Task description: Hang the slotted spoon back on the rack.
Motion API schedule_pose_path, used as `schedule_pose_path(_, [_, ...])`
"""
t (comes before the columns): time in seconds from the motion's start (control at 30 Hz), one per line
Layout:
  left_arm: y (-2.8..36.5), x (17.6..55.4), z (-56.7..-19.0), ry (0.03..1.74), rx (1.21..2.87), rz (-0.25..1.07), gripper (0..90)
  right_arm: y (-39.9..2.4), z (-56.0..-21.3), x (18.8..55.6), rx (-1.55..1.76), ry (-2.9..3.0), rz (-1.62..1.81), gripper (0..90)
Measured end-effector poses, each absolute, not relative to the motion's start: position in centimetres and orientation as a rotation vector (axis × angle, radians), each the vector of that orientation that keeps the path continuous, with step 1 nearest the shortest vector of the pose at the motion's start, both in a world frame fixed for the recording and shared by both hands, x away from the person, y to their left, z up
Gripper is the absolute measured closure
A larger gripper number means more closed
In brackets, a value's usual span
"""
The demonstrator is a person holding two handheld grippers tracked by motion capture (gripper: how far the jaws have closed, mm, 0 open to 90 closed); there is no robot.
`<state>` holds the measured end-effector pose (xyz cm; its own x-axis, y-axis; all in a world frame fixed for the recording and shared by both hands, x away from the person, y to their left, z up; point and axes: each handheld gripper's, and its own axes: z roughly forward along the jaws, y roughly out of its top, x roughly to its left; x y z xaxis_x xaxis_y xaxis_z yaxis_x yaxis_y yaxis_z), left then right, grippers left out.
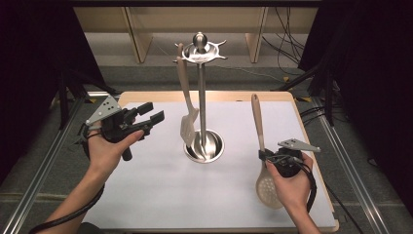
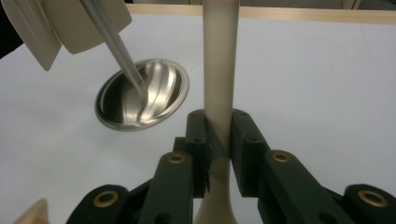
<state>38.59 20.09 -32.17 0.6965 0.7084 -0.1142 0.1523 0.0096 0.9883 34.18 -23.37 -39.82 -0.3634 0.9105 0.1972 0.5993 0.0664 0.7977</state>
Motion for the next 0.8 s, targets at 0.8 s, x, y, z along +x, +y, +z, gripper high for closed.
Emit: schedule_pose_path(0.8, [18.5, 37.2, -31.8, 0.69, 1.545, 0.458, 43.2, -21.0, -38.0, 32.5, 1.382, 1.955, 1.257, 79.3])
